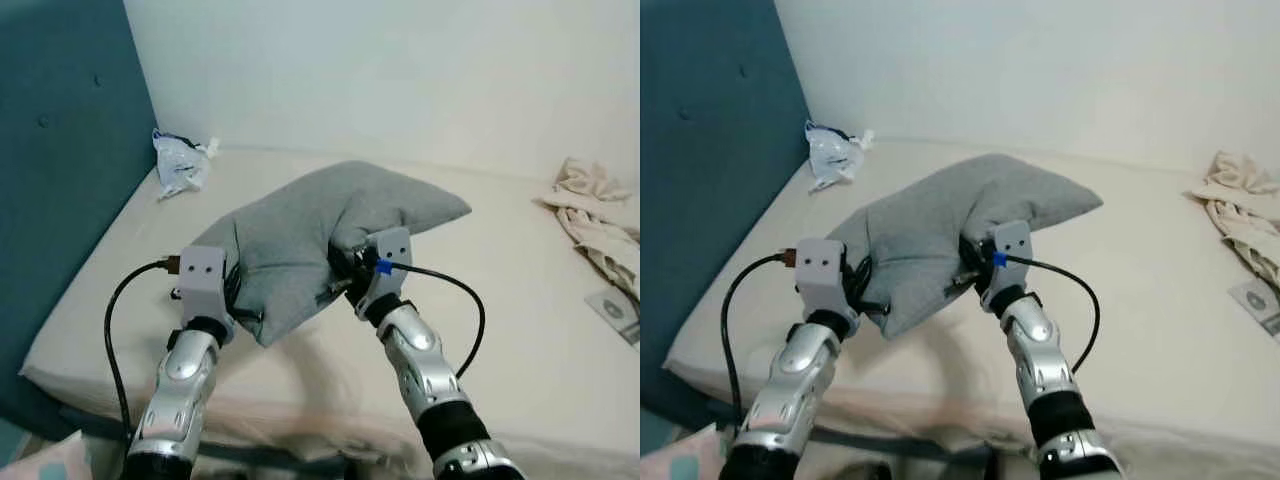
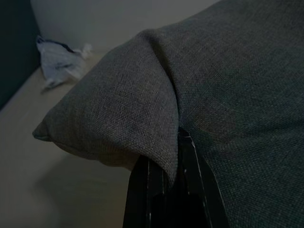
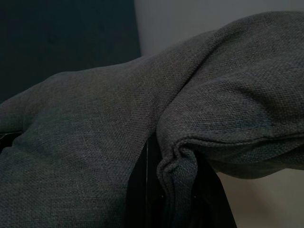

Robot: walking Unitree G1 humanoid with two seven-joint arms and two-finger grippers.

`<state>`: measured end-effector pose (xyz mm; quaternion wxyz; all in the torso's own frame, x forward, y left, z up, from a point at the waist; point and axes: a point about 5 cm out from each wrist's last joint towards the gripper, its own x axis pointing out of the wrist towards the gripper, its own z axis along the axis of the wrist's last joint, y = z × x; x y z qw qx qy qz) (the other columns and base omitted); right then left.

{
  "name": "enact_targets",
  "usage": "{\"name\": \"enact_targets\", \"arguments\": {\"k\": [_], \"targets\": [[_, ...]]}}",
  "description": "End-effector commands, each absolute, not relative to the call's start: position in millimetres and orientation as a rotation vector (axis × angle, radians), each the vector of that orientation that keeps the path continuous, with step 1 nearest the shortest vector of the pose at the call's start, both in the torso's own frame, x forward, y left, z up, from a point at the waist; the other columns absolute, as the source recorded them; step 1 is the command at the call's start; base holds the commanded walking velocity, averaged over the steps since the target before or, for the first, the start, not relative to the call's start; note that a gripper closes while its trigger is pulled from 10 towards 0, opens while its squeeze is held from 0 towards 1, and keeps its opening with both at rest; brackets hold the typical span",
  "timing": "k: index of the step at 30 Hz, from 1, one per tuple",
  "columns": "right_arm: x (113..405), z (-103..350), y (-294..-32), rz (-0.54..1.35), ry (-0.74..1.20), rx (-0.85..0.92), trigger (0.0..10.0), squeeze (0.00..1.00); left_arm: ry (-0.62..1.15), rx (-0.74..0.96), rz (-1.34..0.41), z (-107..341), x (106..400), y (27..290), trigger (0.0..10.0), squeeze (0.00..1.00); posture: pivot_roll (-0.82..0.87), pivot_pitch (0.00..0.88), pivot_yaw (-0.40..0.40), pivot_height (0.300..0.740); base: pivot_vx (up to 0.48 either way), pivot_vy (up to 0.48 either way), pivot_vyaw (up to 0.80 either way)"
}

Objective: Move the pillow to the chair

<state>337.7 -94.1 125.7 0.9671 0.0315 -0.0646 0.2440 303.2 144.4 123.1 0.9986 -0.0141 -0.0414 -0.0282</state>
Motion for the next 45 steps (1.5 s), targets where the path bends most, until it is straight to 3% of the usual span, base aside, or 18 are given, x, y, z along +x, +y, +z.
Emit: {"name": "enact_targets", "arguments": {"k": [1, 15, 23, 26, 32, 45], "targets": [[336.2, 129.4, -89.1, 0.542, -0.16, 0.027, 10.0, 0.0, -0.121, -0.001, -0.009, 128.2, 303.2, 154.9, 10.0, 0.0, 0.06, 0.059, -0.068, 0.74, 0.0, 0.0, 0.0], [333.6, 123.3, -89.0, 0.558, -0.136, 0.015, 10.0, 0.0, -0.098, 0.04, 0.021, 121.1, 301.7, 162.4, 10.0, 0.0, 0.06, 0.052, -0.076, 0.74, 0.0, 0.0, 0.0], [320.4, 58.5, -108.3, 0.435, 0.191, 0.035, 10.0, 0.0, 0.155, 0.068, 0.001, 58.0, 286.4, 172.4, 10.0, 0.0, 0.04, 0.048, -0.082, 0.74, 0.0, 0.0, 0.0], [315.3, 48.6, -115.8, 0.406, 0.23, 0.007, 10.0, 0.0, 0.181, 0.062, -0.007, 51.7, 283.7, 172.0, 10.0, 0.0, 0.04, 0.045, -0.079, 0.74, 0.0, 0.0, 0.0], [311.6, 44.4, -129.2, 0.349, 0.22, 0.019, 10.0, 0.0, 0.185, 0.092, -0.062, 47.6, 284.8, 163.3, 10.0, 0.0, 0.03, 0.036, -0.071, 0.74, 0.0, 0.0, 0.0], [312.9, 48.4, -123.6, 0.363, 0.189, 0.015, 10.0, 0.0, 0.16, 0.048, -0.059, 51.3, 289.4, 159.3, 10.0, 0.0, 0.03, 0.05, -0.057, 0.74, 0.0, 0.0, 0.0]]}}
